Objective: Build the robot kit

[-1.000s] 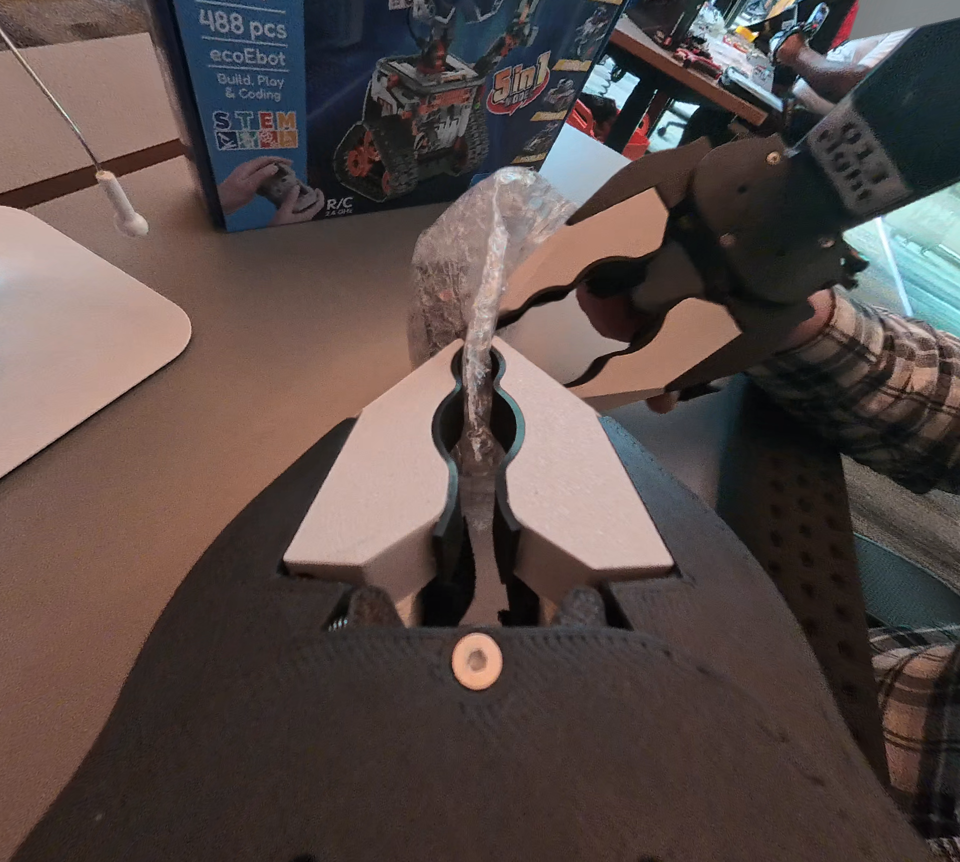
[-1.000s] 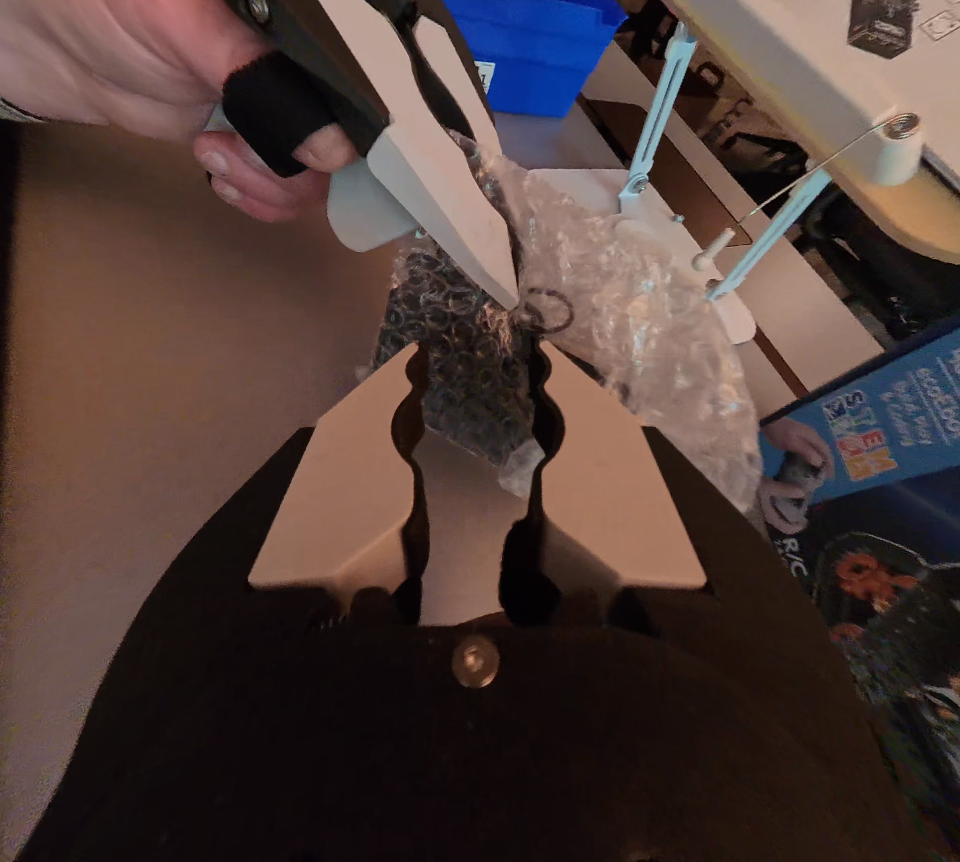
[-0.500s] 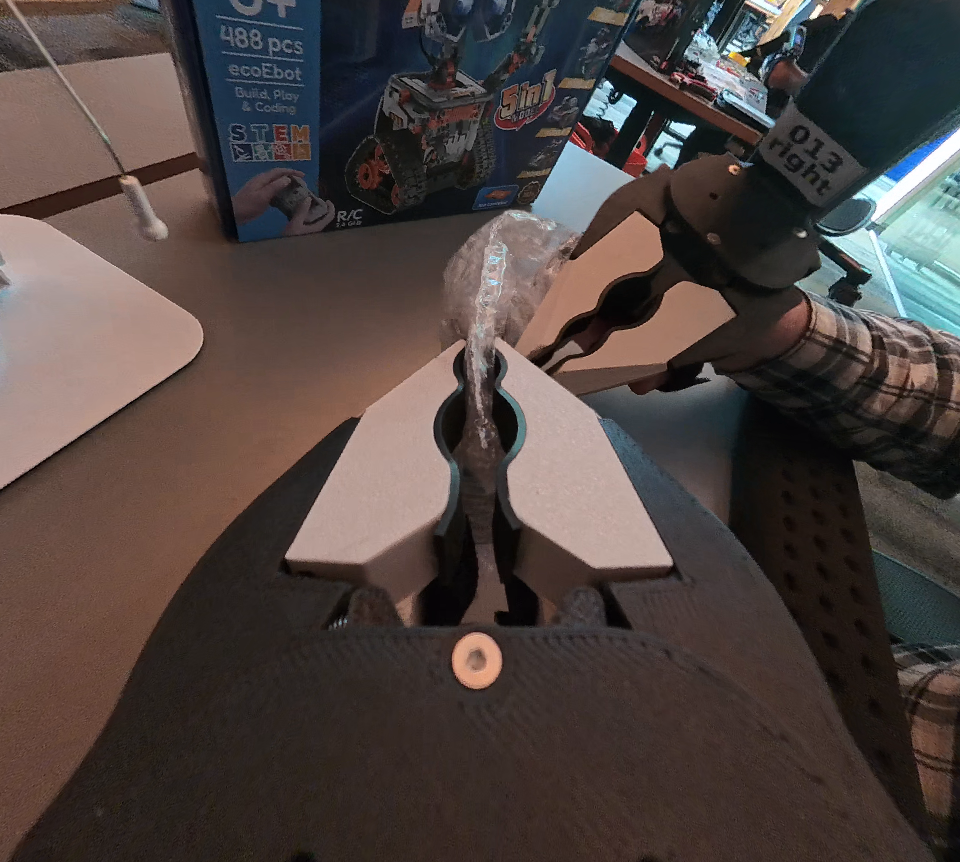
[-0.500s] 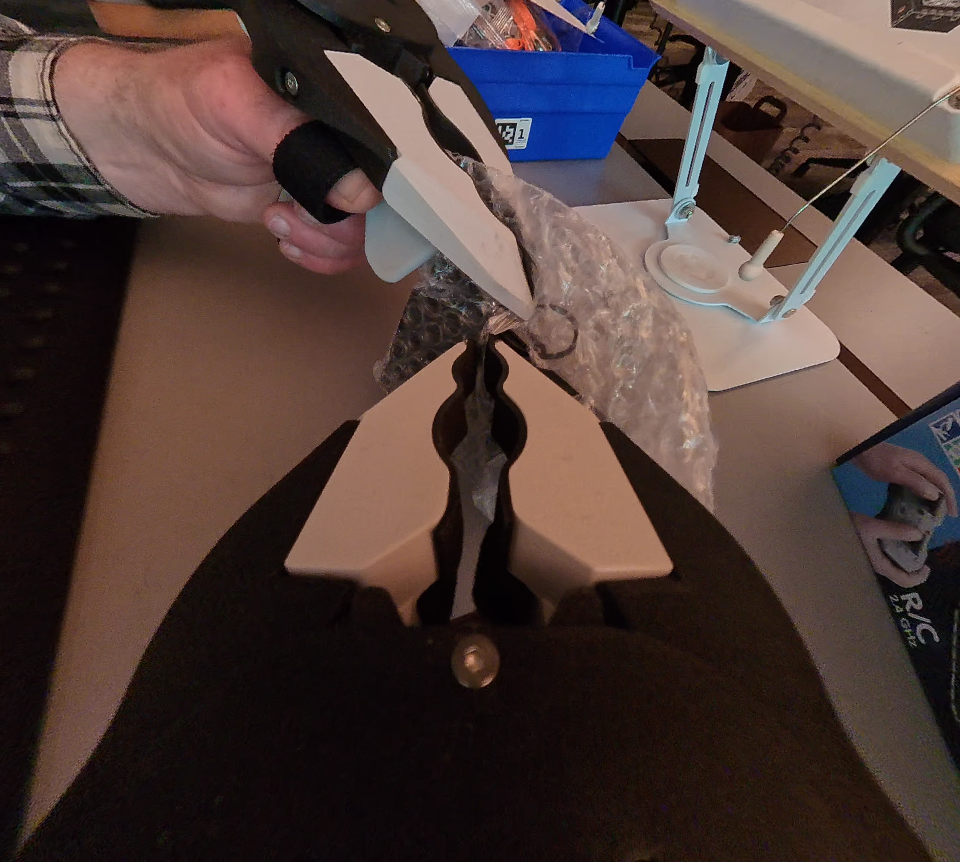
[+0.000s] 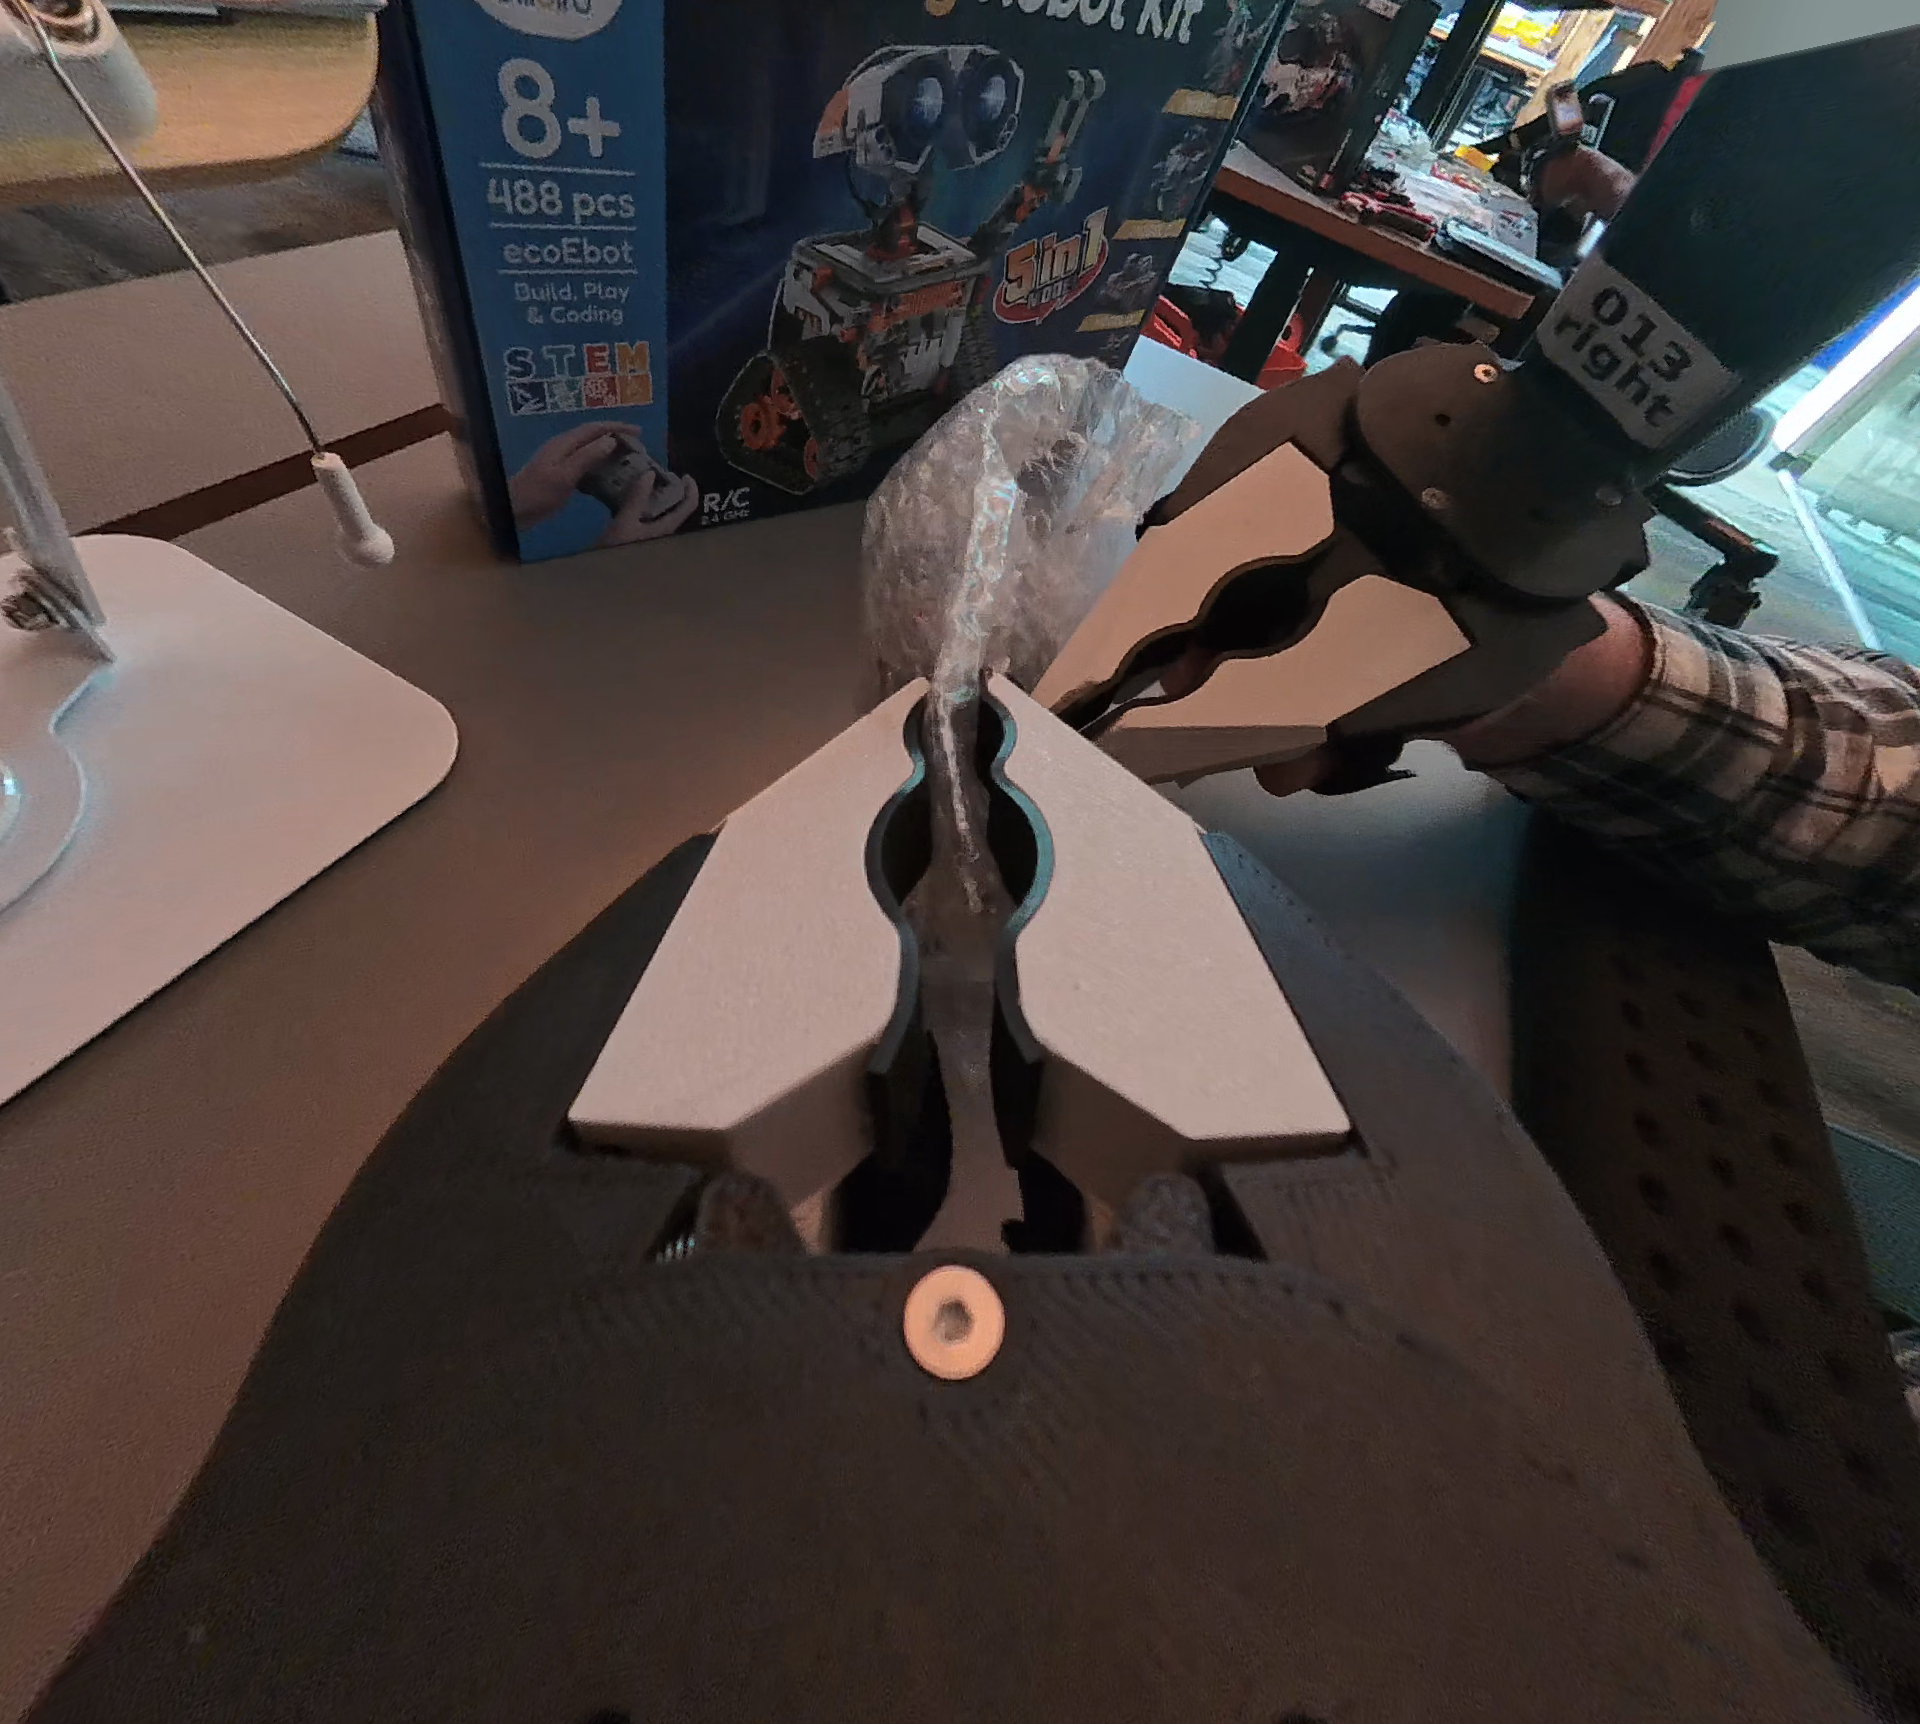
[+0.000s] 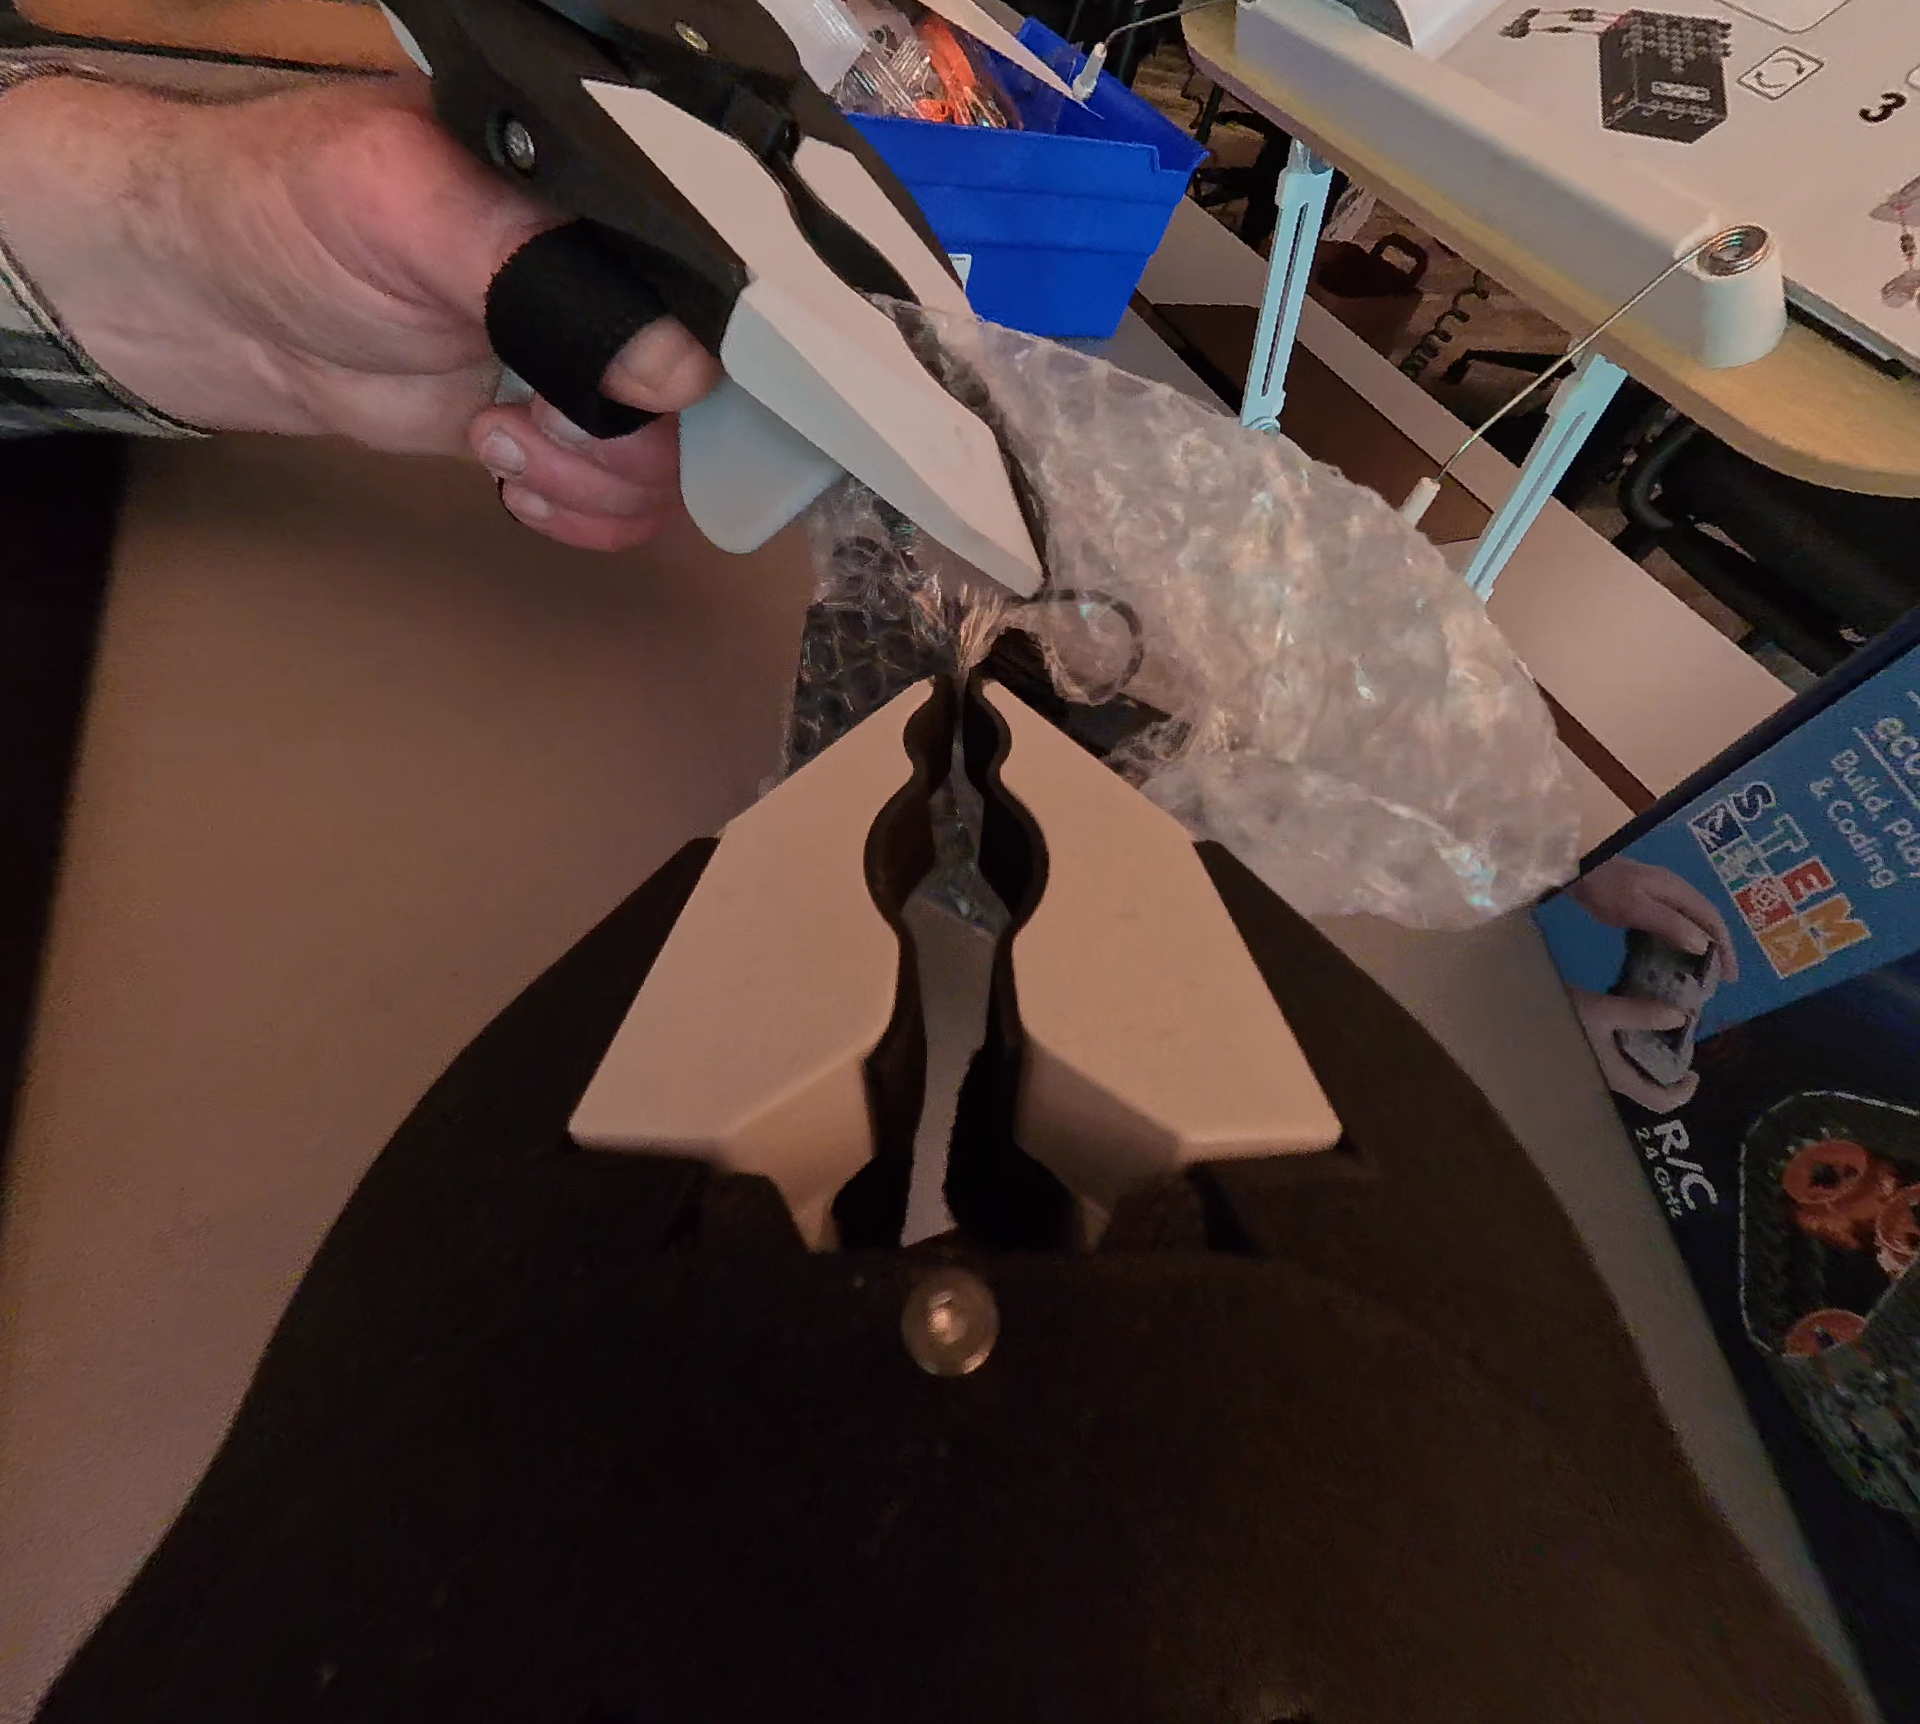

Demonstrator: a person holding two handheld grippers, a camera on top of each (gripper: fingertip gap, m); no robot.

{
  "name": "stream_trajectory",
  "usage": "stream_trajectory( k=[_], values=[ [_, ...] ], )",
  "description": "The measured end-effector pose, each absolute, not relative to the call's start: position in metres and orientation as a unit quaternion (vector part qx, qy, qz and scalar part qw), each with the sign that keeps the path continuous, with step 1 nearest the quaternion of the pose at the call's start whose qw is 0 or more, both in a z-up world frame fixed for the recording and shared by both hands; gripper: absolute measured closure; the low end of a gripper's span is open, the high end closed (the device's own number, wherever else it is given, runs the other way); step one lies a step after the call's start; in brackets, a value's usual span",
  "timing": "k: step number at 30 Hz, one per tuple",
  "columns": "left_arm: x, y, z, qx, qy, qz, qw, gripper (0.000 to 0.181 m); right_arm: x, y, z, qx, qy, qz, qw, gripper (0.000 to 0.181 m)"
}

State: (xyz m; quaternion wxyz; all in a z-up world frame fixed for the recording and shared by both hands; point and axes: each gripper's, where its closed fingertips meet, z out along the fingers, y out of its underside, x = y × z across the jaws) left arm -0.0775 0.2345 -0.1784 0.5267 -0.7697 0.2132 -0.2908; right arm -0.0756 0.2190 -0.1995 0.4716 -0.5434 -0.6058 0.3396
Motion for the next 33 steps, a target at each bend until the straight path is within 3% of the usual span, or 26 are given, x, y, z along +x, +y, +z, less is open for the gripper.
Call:
stream_trajectory(
  k=[20,33],
  values=[
    [-0.109,0.265,-0.203,-0.806,0.2,-0.114,0.545,0.181,-0.096,0.192,-0.215,-0.506,-0.663,0.246,0.494,0.181],
    [-0.123,0.273,-0.213,-0.805,0.207,-0.13,0.541,0.181,-0.094,0.184,-0.224,-0.487,-0.688,0.225,0.489,0.181]
  ],
)
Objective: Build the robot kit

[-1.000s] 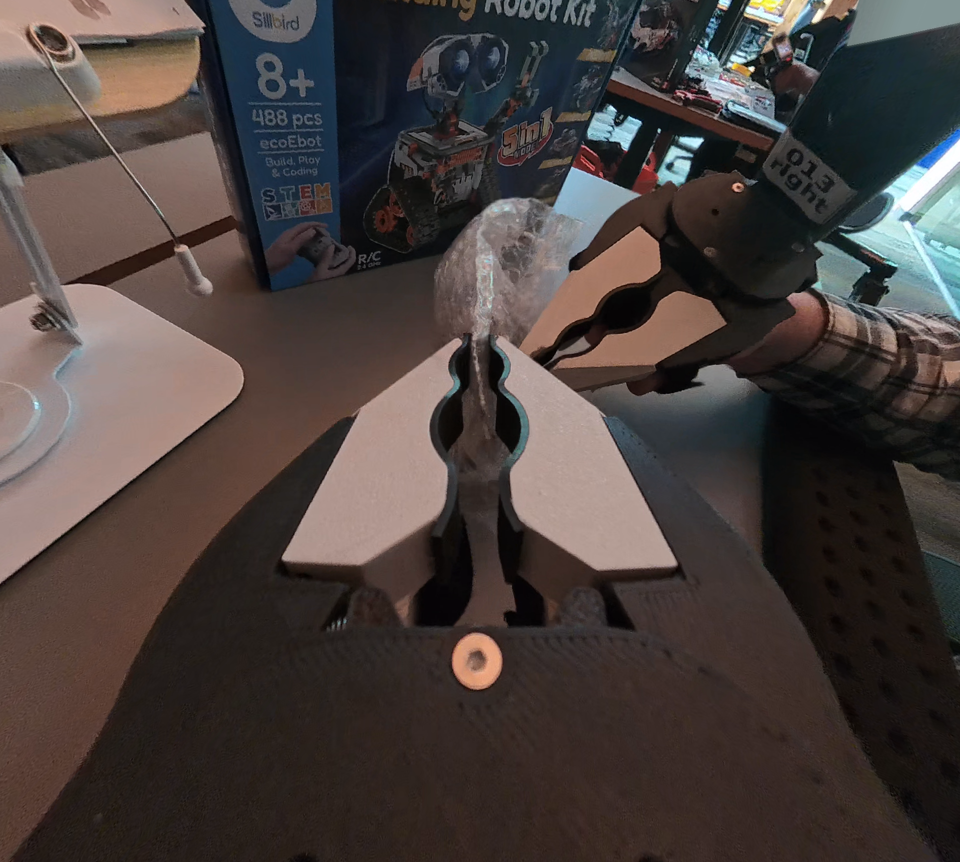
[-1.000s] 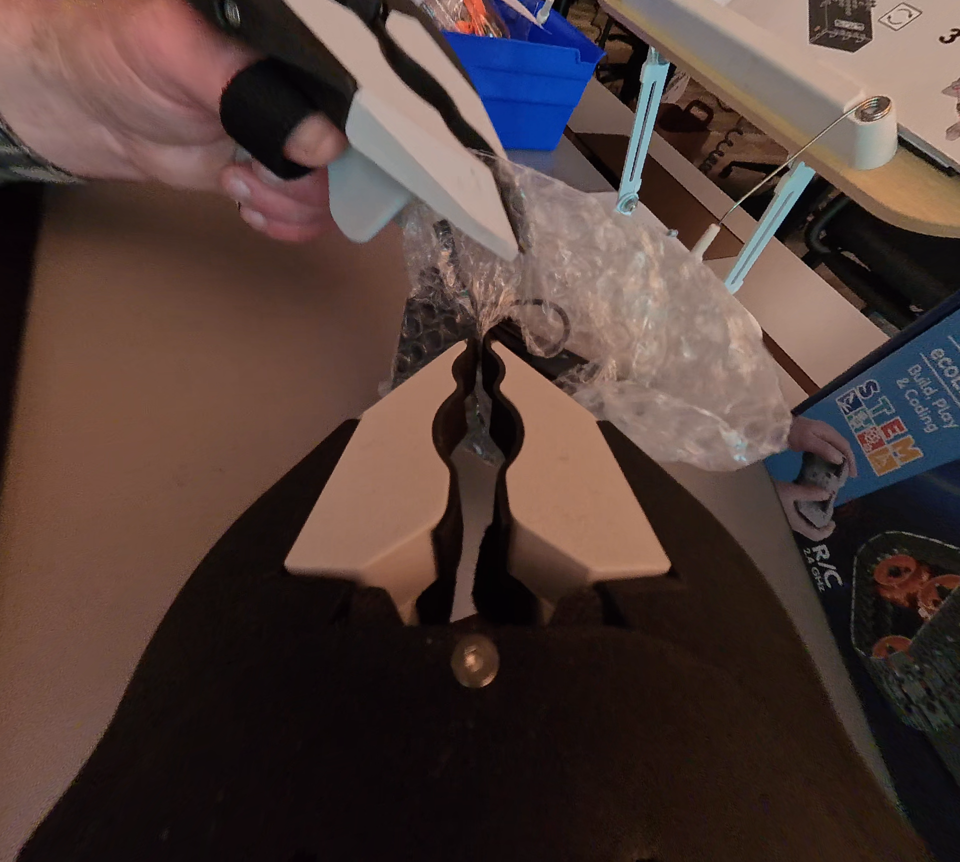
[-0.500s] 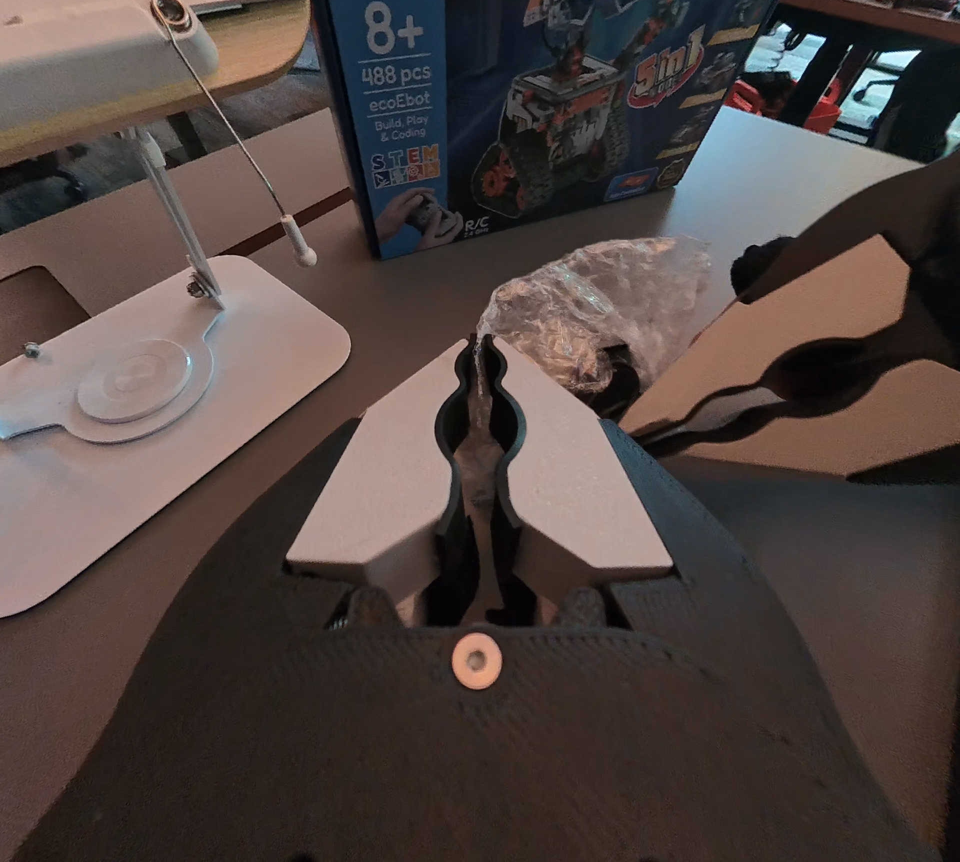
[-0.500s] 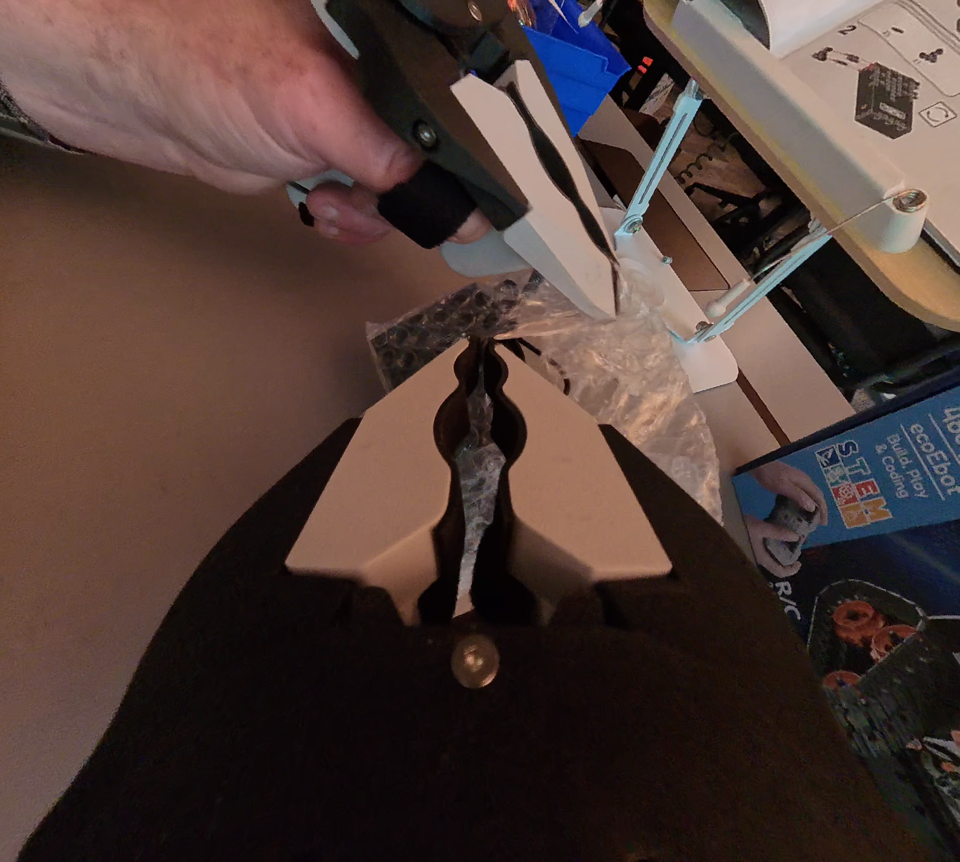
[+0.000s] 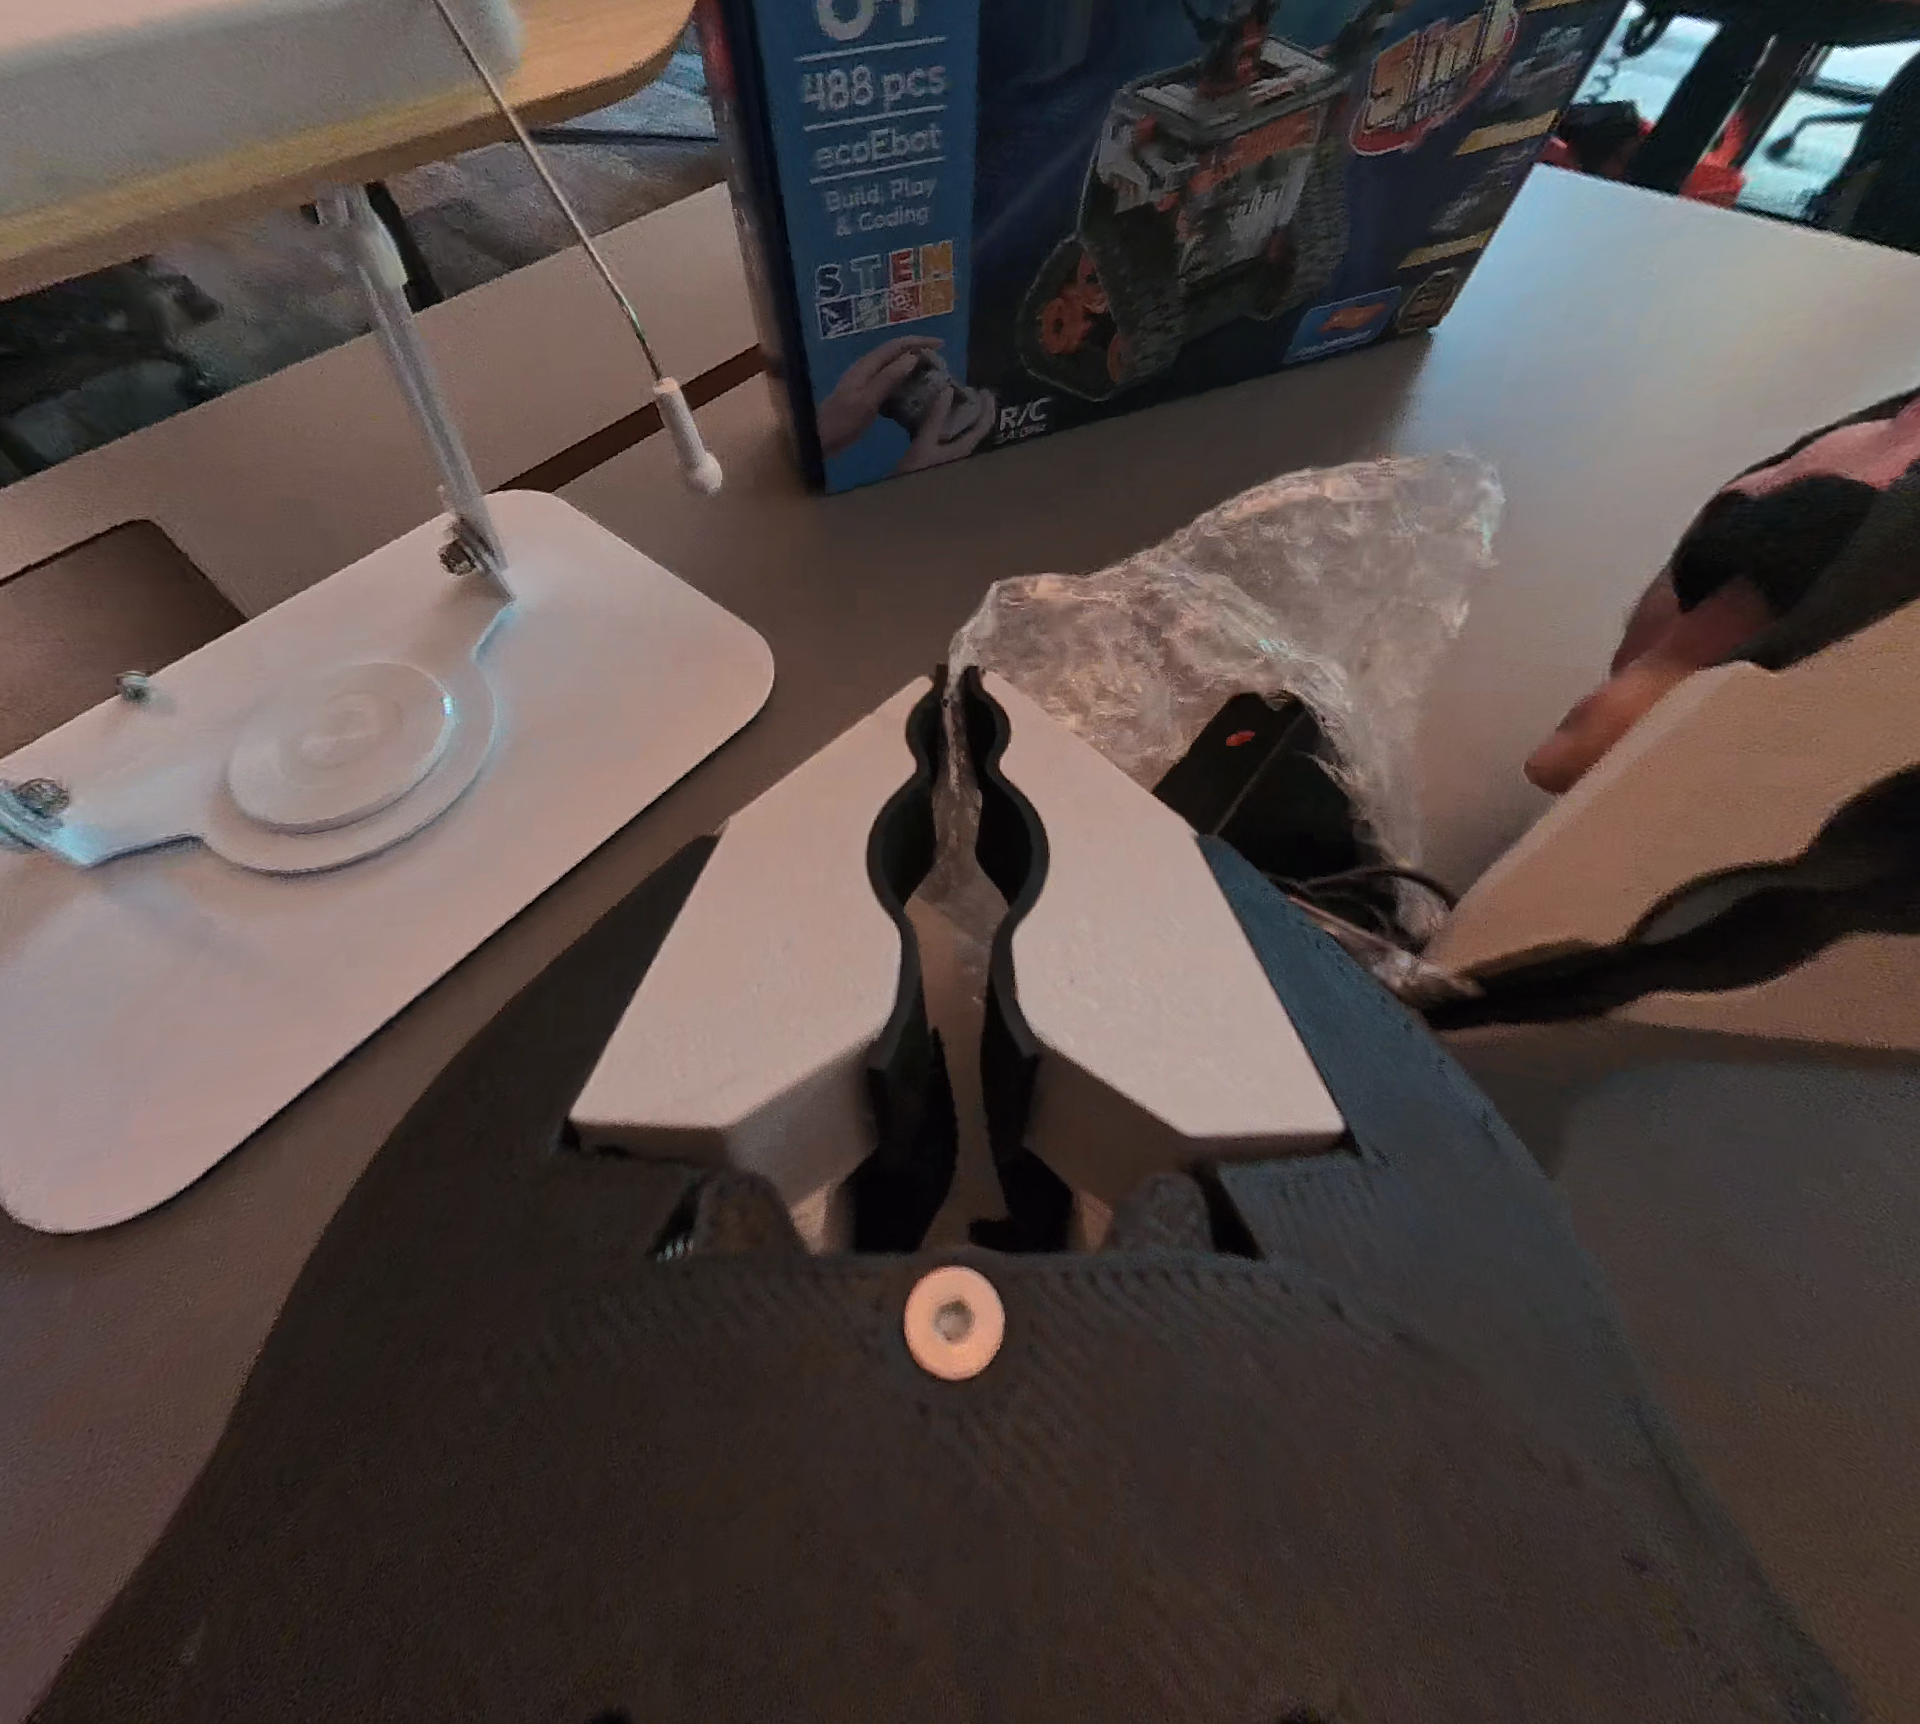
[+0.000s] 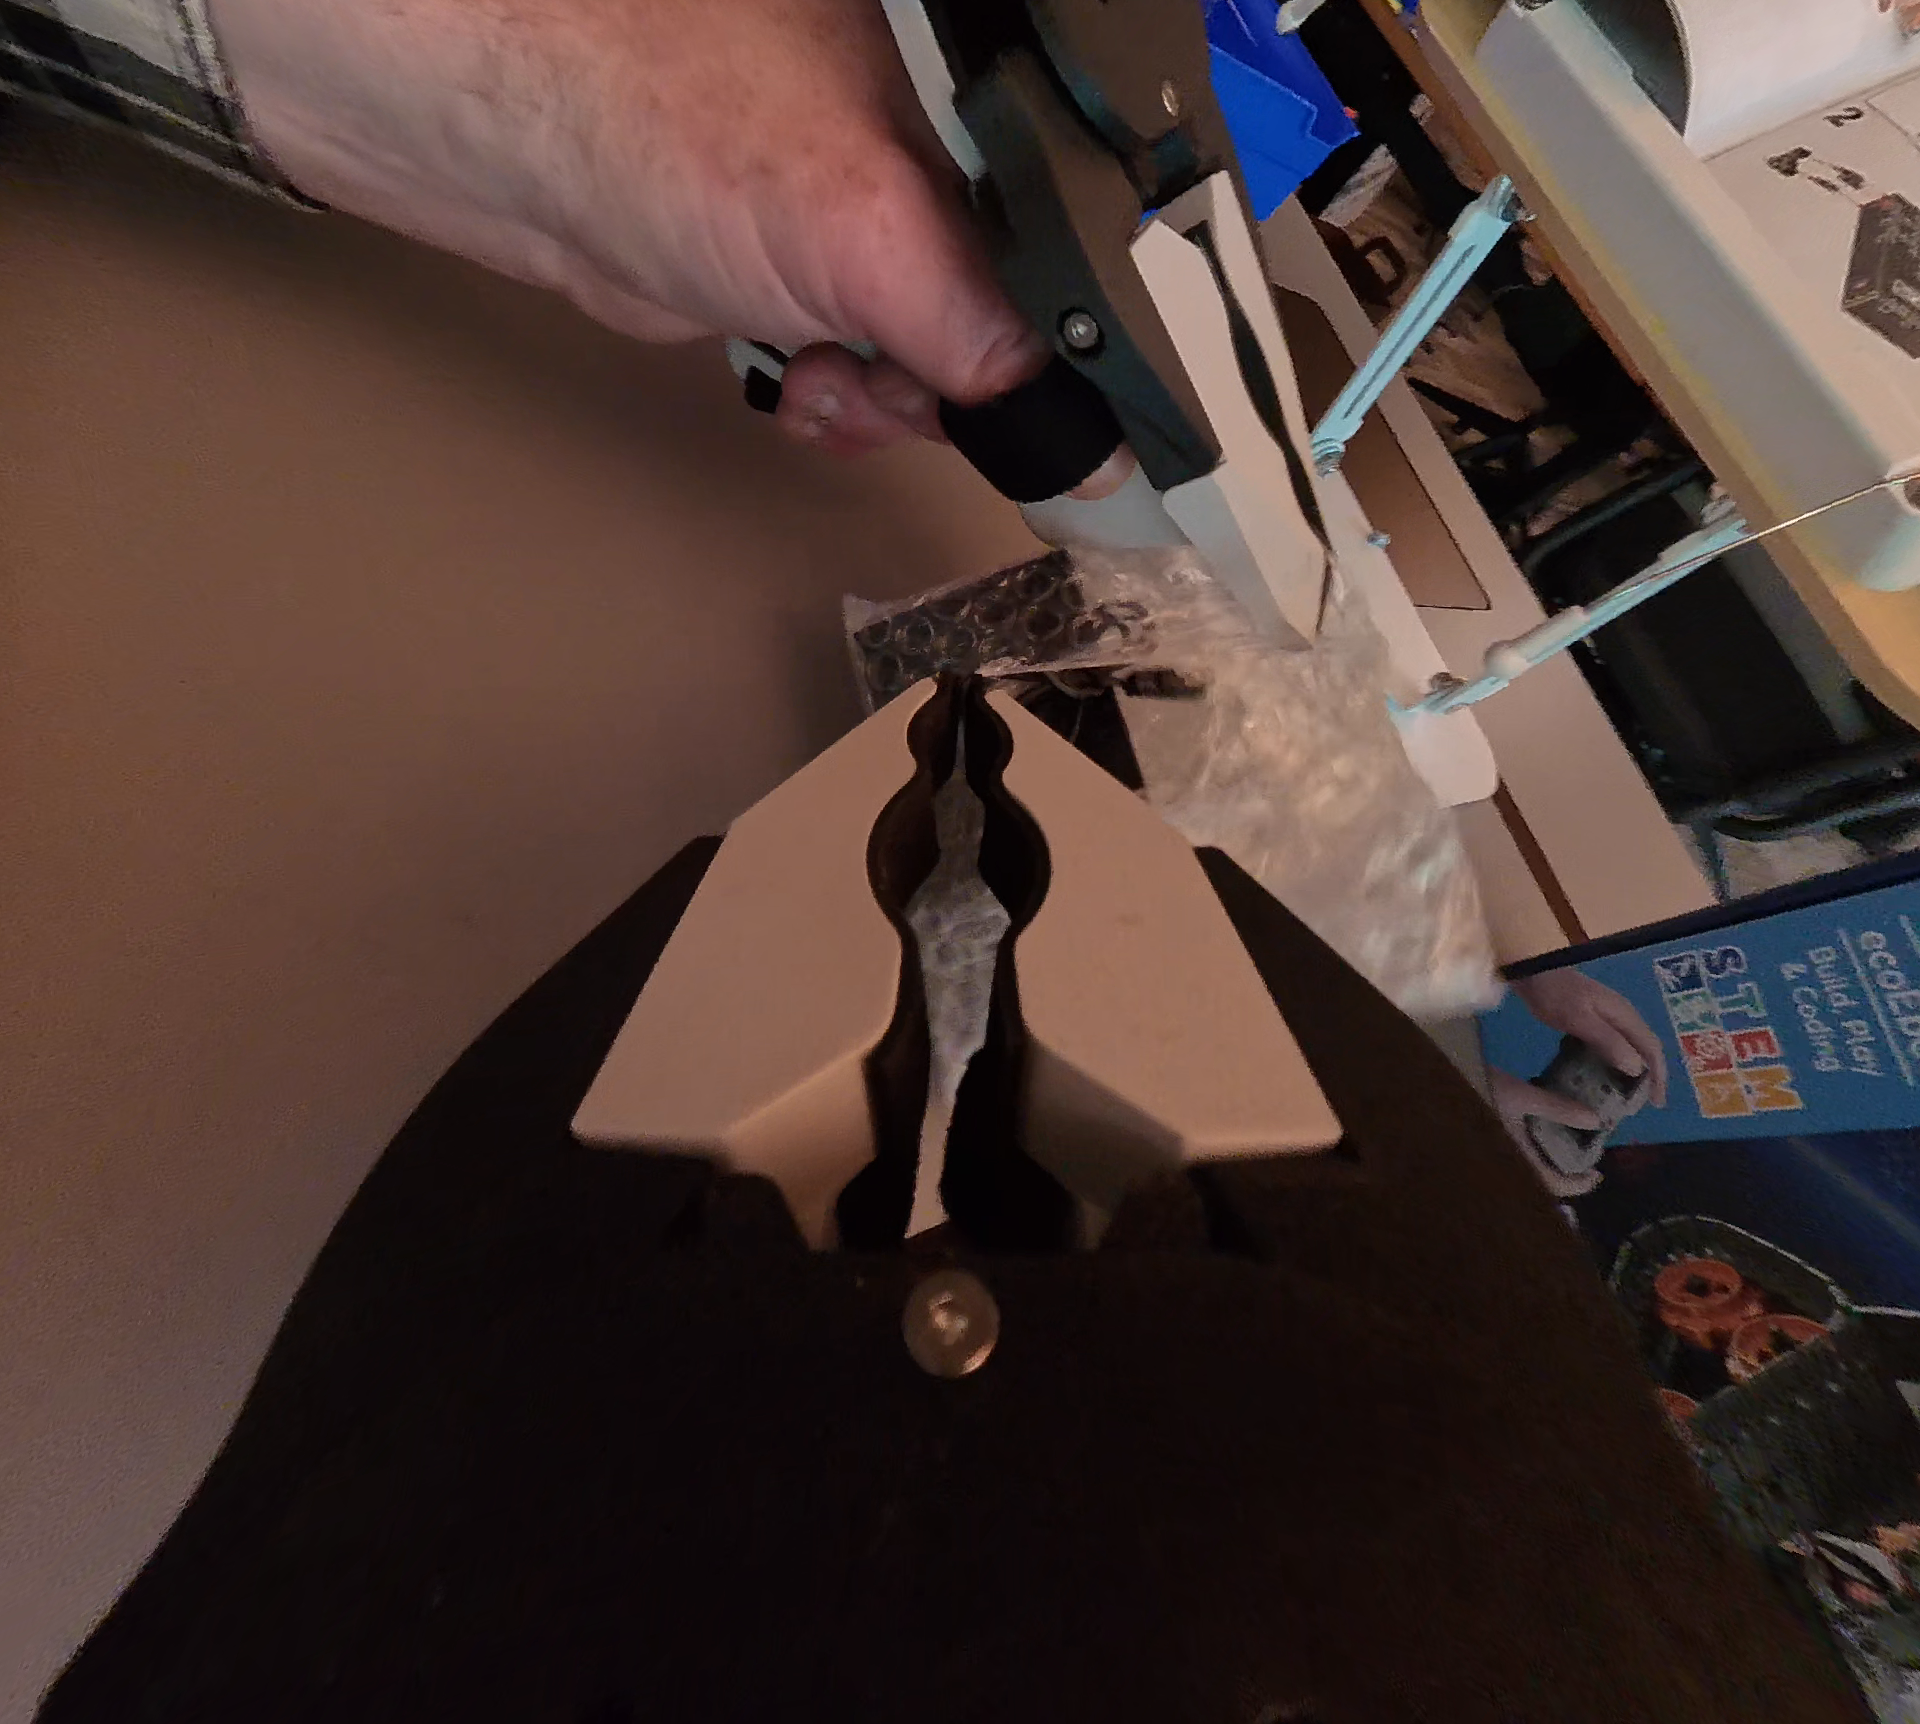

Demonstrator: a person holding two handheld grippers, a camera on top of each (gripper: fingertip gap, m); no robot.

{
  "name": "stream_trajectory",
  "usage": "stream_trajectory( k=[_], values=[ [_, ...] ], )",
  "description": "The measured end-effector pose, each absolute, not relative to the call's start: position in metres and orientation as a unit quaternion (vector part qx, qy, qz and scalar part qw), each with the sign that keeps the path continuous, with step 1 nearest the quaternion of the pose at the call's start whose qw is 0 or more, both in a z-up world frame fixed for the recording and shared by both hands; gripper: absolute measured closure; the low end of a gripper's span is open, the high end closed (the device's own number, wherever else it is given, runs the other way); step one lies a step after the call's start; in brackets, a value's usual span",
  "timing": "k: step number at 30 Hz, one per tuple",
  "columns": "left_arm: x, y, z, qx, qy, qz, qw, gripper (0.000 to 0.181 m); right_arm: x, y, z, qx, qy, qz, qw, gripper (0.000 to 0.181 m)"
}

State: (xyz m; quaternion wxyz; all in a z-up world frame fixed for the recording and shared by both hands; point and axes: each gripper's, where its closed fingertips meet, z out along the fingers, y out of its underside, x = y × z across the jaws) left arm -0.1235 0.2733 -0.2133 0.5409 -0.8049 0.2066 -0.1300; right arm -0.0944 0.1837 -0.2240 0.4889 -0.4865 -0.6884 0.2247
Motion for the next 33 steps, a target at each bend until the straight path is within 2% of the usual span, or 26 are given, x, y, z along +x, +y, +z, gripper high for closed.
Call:
stream_trajectory(
  k=[4,5,6,7,14,17,19,20,21,22,23,24,27,29,33],
  values=[
    [-0.122,0.267,-0.196,-0.787,0.223,-0.138,0.558,0.181,-0.083,0.204,-0.207,-0.503,-0.658,0.233,0.51,0.181],
    [-0.124,0.265,-0.194,-0.787,0.223,-0.133,0.56,0.181,-0.079,0.209,-0.204,-0.51,-0.651,0.241,0.507,0.177],
    [-0.125,0.264,-0.193,-0.786,0.224,-0.126,0.562,0.181,-0.075,0.21,-0.199,-0.511,-0.649,0.249,0.506,0.161],
    [-0.124,0.262,-0.192,-0.784,0.23,-0.126,0.562,0.181,-0.071,0.211,-0.194,-0.508,-0.647,0.257,0.506,0.156],
    [-0.1,0.248,-0.182,-0.764,0.275,-0.157,0.562,0.181,-0.069,0.23,-0.202,-0.533,-0.647,0.226,0.495,0.165],
    [-0.091,0.242,-0.182,-0.759,0.294,-0.165,0.557,0.181,-0.072,0.238,-0.178,-0.519,-0.618,0.205,0.555,0.154],
    [-0.083,0.237,-0.181,-0.751,0.313,-0.178,0.553,0.181,-0.072,0.253,-0.173,-0.519,-0.609,0.158,0.579,0.125],
    [-0.077,0.234,-0.181,-0.745,0.328,-0.185,0.551,0.181,-0.075,0.253,-0.18,-0.518,-0.624,0.153,0.565,0.119],
    [-0.071,0.232,-0.183,-0.74,0.342,-0.192,0.546,0.181,-0.078,0.249,-0.191,-0.514,-0.645,0.157,0.543,0.131],
    [-0.072,0.235,-0.185,-0.745,0.341,-0.18,0.545,0.181,-0.08,0.246,-0.199,-0.512,-0.659,0.162,0.527,0.16],
    [-0.074,0.238,-0.188,-0.75,0.339,-0.166,0.543,0.181,-0.08,0.246,-0.204,-0.52,-0.659,0.165,0.517,0.179],
    [-0.077,0.239,-0.189,-0.757,0.338,-0.149,0.54,0.179,-0.079,0.251,-0.205,-0.539,-0.65,0.165,0.509,0.18],
    [-0.095,0.242,-0.174,-0.759,0.32,-0.071,0.563,0.149,-0.069,0.27,-0.2,-0.594,-0.598,0.172,0.51,0.181],
    [-0.101,0.241,-0.166,-0.758,0.313,-0.033,0.572,0.14,-0.063,0.279,-0.201,-0.628,-0.566,0.195,0.498,0.181],
    [-0.086,0.246,-0.189,-0.768,0.332,0.026,0.547,0.141,-0.062,0.28,-0.202,-0.666,-0.526,0.227,0.478,0.181]
  ],
)
